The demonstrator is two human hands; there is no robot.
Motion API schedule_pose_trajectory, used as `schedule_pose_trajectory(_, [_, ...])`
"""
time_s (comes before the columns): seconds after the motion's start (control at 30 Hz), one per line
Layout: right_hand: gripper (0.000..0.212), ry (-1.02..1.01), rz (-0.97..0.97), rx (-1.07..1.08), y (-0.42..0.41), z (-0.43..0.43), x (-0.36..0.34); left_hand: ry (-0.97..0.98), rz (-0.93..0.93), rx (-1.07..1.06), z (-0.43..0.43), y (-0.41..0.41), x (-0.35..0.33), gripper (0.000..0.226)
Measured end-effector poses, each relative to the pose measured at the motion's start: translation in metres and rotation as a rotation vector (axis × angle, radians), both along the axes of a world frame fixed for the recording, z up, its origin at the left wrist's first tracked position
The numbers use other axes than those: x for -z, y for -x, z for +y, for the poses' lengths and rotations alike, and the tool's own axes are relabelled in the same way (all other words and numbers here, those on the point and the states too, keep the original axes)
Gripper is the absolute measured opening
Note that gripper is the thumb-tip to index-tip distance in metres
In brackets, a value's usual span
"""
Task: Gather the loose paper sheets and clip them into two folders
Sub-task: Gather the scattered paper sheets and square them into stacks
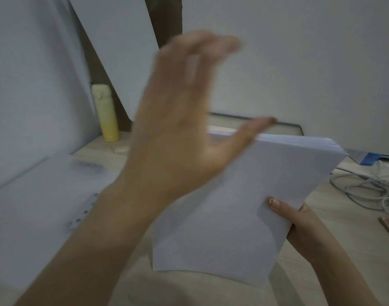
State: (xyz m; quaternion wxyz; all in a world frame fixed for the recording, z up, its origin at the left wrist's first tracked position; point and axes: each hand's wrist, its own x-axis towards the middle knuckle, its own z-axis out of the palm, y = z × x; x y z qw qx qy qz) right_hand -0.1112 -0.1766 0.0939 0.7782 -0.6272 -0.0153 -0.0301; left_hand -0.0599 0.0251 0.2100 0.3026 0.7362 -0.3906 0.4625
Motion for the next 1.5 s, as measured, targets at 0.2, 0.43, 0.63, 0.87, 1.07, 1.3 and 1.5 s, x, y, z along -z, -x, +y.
schedule_pose_trajectory(0.2, [0.064, -0.025, -0.006, -0.006, 0.0, 0.0, -0.001, -0.683, 0.203, -0.212, -0.047, -0.002, 0.005, 0.052])
schedule_pose_trajectory(0.43, [0.067, -0.009, 0.007, -0.001, -0.001, -0.001, -0.002, -0.701, 0.332, -0.12, -0.046, -0.015, -0.016, 0.049])
schedule_pose_trajectory(0.63, [0.064, -0.012, 0.019, 0.012, -0.002, -0.001, 0.004, -0.853, 0.506, -0.02, -0.048, -0.02, -0.02, 0.033])
schedule_pose_trajectory(0.87, [0.082, 0.025, 0.292, -0.111, 0.006, -0.003, 0.054, -0.833, 0.496, -0.038, -0.037, -0.021, -0.019, 0.03])
schedule_pose_trajectory(1.07, [0.07, 0.067, 0.311, 0.013, 0.016, -0.029, 0.066, -0.504, 0.574, 0.037, 0.015, -0.028, -0.016, 0.031])
schedule_pose_trajectory(1.3, [0.029, -0.152, 0.054, 0.202, 0.013, -0.044, 0.027, 0.446, 1.036, 0.261, 0.049, -0.025, 0.069, 0.012])
schedule_pose_trajectory(1.5, [0.029, 0.001, 0.083, 0.195, -0.002, -0.045, 0.005, 0.687, 1.358, 0.33, 0.056, -0.032, 0.137, 0.044])
